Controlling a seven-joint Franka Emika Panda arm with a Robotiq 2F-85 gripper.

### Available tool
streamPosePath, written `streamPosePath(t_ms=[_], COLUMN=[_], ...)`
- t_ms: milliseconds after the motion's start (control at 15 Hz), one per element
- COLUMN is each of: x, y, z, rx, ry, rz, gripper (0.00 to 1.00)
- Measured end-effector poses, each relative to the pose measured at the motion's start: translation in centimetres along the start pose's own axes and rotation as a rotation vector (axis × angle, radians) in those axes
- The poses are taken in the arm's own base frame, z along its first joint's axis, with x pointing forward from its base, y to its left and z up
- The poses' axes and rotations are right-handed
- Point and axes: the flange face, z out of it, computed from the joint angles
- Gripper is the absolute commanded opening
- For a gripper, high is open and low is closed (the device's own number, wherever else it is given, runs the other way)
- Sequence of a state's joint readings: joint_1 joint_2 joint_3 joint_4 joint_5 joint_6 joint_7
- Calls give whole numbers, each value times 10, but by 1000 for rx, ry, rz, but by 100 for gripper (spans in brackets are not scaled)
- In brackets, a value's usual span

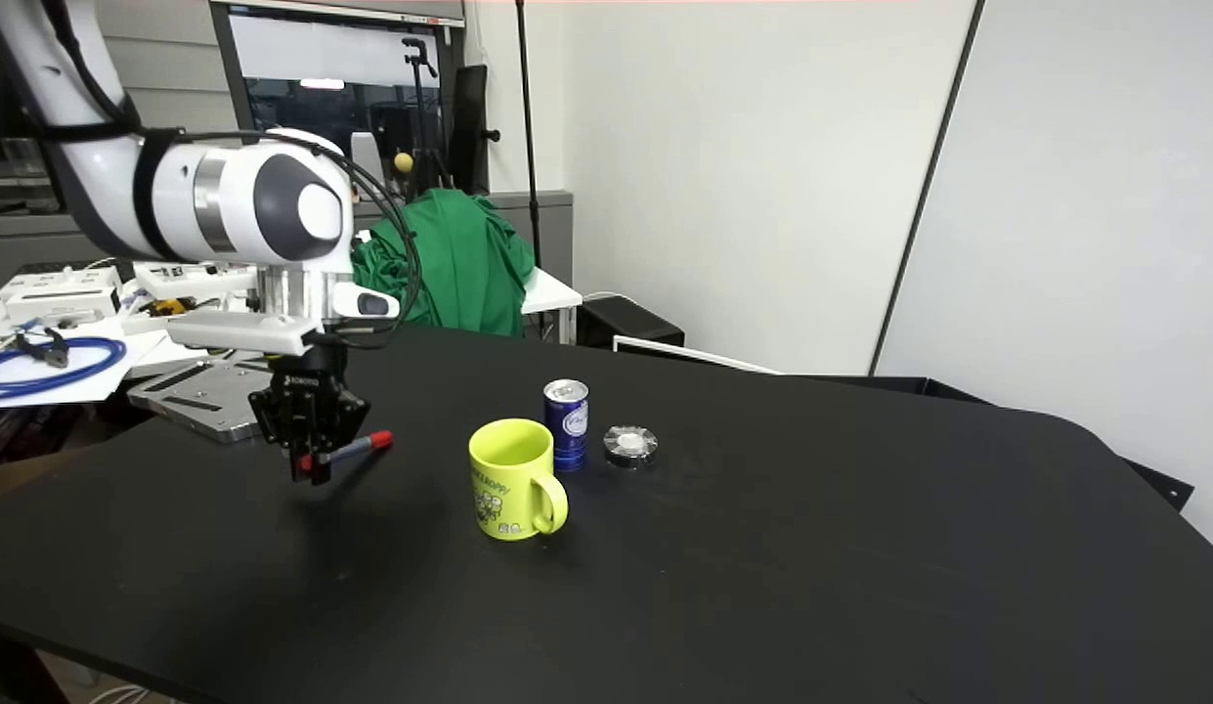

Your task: Remove the marker from the mug and put it on the table.

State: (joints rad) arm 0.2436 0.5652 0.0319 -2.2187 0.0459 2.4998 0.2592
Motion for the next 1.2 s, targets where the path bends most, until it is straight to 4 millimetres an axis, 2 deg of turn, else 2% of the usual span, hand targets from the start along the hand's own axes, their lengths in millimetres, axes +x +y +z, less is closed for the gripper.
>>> streamPosePath(t_ms=[67,133,333,467,600,733,1000,1133,1200], x=[-3,-5,-5,1,10,20,24,20,19], y=[1,2,4,6,9,15,35,42,43], z=[9,16,21,8,-19,-55,-127,-149,-152], rx=[-11,-23,-38,-29,-15,2,35,49,50], ry=[4,3,-4,14,47,77,135,152,155], rz=[7,10,29,42,55,74,99,105,105], gripper=[48,48,67,81,95,100,100,100,100])
